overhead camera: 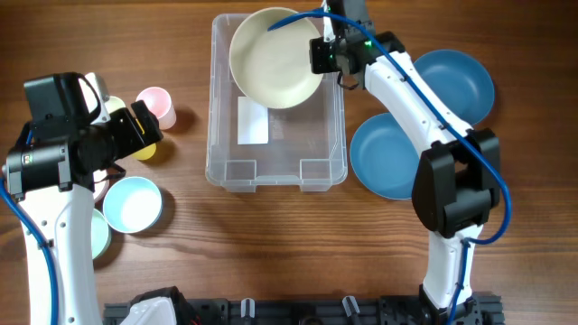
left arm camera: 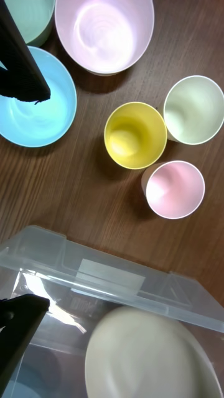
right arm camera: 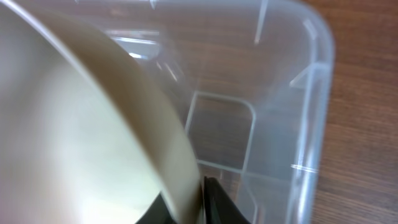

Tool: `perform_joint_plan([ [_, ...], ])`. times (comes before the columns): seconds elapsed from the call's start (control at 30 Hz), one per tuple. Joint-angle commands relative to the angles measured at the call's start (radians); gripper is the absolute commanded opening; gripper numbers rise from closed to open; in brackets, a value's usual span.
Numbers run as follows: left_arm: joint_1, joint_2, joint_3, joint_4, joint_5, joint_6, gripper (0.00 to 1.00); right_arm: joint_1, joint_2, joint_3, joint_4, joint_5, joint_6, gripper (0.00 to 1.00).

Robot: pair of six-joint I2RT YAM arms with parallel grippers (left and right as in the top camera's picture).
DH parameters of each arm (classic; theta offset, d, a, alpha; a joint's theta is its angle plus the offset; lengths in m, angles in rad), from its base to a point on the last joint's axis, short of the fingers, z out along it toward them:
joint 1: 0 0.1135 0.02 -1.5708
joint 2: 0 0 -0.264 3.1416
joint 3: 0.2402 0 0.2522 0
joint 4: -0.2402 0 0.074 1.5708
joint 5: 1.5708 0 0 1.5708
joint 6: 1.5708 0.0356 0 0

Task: Pack container
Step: 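Carry the cream plate into the clear bin and release it, then move the right gripper to the far blue plate and grasp it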

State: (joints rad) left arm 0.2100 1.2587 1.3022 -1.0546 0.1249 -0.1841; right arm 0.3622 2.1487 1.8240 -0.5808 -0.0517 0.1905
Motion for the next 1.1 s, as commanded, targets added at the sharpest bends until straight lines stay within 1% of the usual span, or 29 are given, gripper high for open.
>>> perform_joint_plan([
  [0.0,0.005,-0.006,0.018,0.002,-0.002,0.020,1.00,0.005,0.040,0.027,0.016,0.007,0.022,0.15],
  [0.13,0.005,-0.006,0.018,0.002,-0.002,0.020,1.00,0.005,0.034,0.027,0.013,0.007,0.029,0.16],
  [0.2,0.005,-0.006,0.018,0.002,-0.002,0.020,1.00,0.005,0.015,0.027,0.002,0.007,0.048,0.22],
  [0.3,0.005,-0.006,0.018,0.002,-0.002,0.020,1.00,-0.007,-0.060,0.027,-0.012,0.030,0.048,0.36],
  [0.33,0.005,-0.006,0.018,0.002,-0.002,0.020,1.00,-0.011,-0.096,0.027,-0.022,0.048,0.048,0.40],
  [0.4,0.005,-0.006,0.018,0.002,-0.002,0.020,1.00,-0.024,-0.191,0.027,-0.060,0.108,0.052,0.44],
  [0.43,0.005,-0.006,0.018,0.002,-0.002,0.020,1.00,-0.036,-0.247,0.027,-0.093,0.166,0.089,0.53],
  [0.5,0.005,-0.006,0.018,0.002,-0.002,0.020,1.00,-0.080,-0.341,0.027,-0.167,0.251,0.192,0.63],
  [0.53,0.005,-0.006,0.018,0.001,-0.002,0.020,1.00,-0.116,-0.382,0.027,-0.205,0.265,0.246,0.67],
  [0.63,0.005,-0.006,0.018,-0.003,-0.002,0.020,1.00,-0.262,-0.449,0.027,-0.347,0.261,0.391,0.71],
  [0.7,0.005,-0.006,0.018,-0.002,-0.002,0.020,1.00,-0.391,-0.450,0.026,-0.473,0.235,0.492,0.82],
  [0.77,0.005,-0.006,0.018,-0.002,-0.002,0.020,1.00,-0.495,-0.435,0.007,-0.529,0.166,0.499,0.85],
  [0.8,0.005,-0.006,0.018,-0.002,-0.002,0.020,1.00,-0.608,-0.411,-0.058,-0.543,0.109,0.491,0.90],
  [0.87,0.005,-0.006,0.018,-0.002,-0.002,0.020,1.00,-0.666,-0.391,-0.129,-0.526,0.094,0.489,0.90],
  [0.93,0.005,-0.006,0.018,-0.002,-0.002,0.020,1.00,-0.694,-0.369,-0.194,-0.499,0.095,0.468,0.91],
  [1.07,0.005,-0.006,0.018,-0.002,-0.002,0.020,1.00,-0.704,-0.298,-0.379,-0.354,0.092,0.468,0.91],
])
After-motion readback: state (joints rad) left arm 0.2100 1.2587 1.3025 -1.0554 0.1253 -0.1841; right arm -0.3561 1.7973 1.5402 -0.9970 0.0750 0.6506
